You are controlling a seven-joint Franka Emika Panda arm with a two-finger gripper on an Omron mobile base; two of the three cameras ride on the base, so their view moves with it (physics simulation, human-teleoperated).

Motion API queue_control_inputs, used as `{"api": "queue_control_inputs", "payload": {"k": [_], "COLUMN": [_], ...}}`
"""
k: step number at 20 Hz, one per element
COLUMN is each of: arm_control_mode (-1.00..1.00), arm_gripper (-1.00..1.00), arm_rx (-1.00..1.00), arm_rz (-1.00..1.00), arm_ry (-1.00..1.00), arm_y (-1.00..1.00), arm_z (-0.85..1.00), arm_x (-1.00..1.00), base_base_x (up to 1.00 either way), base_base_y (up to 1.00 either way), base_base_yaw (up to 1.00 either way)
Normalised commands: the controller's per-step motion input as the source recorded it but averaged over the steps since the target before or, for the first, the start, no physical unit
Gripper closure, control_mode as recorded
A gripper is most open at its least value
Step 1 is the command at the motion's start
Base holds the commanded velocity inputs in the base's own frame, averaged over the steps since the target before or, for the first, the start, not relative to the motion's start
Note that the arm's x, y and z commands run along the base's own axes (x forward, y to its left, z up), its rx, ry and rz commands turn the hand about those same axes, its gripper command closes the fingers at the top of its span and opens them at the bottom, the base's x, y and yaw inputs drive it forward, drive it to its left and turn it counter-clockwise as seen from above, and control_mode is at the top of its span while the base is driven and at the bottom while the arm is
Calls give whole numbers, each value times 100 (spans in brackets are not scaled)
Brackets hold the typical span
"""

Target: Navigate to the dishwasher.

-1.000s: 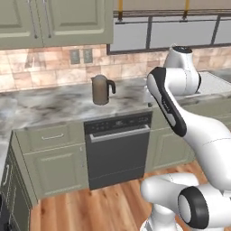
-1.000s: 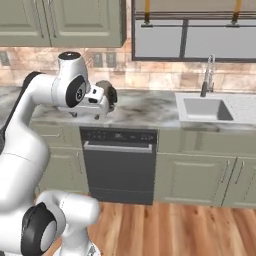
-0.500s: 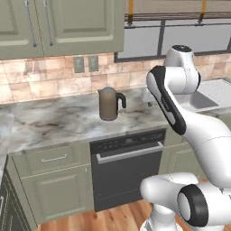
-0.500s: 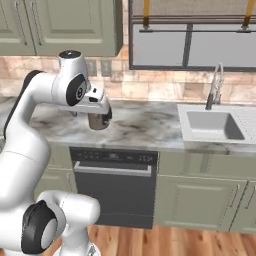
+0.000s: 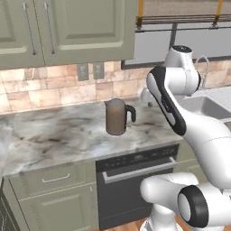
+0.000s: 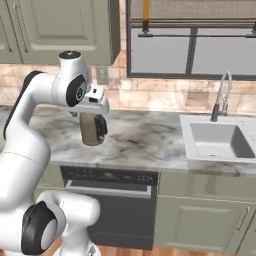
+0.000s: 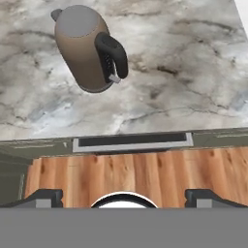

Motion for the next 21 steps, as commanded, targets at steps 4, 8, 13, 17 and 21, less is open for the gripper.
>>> {"api": "queue_control_inputs", "payload": {"k": [4,8,13,17,21], "arm_control_mode": [100,100,100,100,100], "arm_gripper": [-100,-100,-100,-100,-100], "arm_rx": [0,0,0,0,0], "arm_rz": [0,0,0,0,0], "arm_ry": [0,0,0,0,0], "arm_y": [0,0,0,0,0], "arm_z": [0,0,0,0,0], "arm_x": [0,0,0,0,0], "base_base_x": [41,59,51,-2,-1], "base_base_y": [1,2,1,-39,-57], "base_base_yaw": [0,0,0,-1,-4]}}
